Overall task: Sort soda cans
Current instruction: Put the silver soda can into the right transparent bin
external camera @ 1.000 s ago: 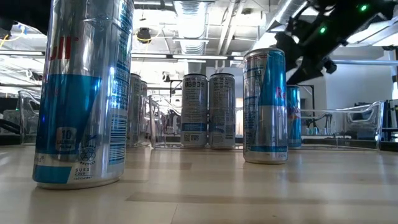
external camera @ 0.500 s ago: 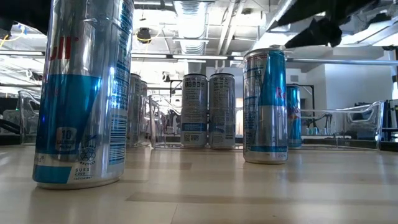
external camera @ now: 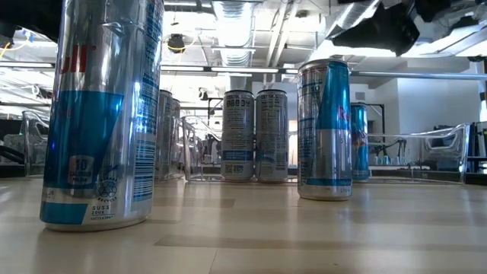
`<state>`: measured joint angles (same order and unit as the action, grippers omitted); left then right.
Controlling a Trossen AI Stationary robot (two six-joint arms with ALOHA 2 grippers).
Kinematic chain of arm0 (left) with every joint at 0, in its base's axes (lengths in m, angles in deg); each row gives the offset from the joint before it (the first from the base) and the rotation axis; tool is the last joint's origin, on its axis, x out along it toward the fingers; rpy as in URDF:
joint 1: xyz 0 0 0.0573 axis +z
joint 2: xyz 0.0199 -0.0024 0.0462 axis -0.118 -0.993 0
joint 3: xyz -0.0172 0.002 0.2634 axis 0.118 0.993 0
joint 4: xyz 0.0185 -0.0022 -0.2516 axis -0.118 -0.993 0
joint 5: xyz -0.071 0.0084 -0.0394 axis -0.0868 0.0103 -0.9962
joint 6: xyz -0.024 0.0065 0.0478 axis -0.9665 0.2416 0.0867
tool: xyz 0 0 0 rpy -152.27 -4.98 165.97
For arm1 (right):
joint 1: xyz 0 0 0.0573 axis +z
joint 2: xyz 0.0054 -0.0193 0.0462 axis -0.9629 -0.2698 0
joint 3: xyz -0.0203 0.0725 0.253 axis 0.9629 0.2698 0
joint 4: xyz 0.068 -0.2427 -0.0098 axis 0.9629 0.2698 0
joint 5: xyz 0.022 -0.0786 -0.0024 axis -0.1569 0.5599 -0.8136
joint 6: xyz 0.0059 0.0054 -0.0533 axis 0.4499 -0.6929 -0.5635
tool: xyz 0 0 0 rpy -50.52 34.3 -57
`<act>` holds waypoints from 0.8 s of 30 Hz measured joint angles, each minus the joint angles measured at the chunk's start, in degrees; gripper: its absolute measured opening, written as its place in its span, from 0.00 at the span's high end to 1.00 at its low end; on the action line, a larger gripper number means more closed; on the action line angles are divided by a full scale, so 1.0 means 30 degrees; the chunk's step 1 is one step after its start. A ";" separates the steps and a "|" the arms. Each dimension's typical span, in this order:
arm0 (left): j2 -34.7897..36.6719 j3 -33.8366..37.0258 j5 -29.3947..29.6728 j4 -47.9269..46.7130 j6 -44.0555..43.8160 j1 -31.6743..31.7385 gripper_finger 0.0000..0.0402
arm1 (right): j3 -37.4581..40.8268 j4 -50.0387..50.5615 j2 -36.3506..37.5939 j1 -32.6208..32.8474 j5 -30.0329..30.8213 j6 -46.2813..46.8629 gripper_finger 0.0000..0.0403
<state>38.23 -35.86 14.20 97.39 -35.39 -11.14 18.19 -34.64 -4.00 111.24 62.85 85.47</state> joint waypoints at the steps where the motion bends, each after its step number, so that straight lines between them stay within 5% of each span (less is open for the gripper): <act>1: 0.0000 0.0000 0.0000 0.0000 0.0016 0.0000 0.34 | 0.0005 -0.0149 -0.0277 -0.0049 0.0000 0.0011 0.08; 9: 0.0000 0.0000 -0.0005 0.0000 0.0917 0.0000 0.34 | 0.0005 -0.0373 -0.1770 -0.0943 -0.0469 0.0162 0.04; 15: 0.0000 0.0000 0.0000 0.0000 0.0998 0.0000 0.34 | -0.0113 -0.0911 -0.2749 -0.1685 -0.3272 0.0807 0.01; 24: -0.0299 0.0000 -0.0093 0.0265 0.0387 -0.0003 0.34 | -0.0878 -0.0340 -0.4060 -0.2447 -0.3649 0.0876 0.01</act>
<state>37.33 -35.86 13.92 98.18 -34.23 -11.14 15.56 -35.66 -16.18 103.90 51.91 88.10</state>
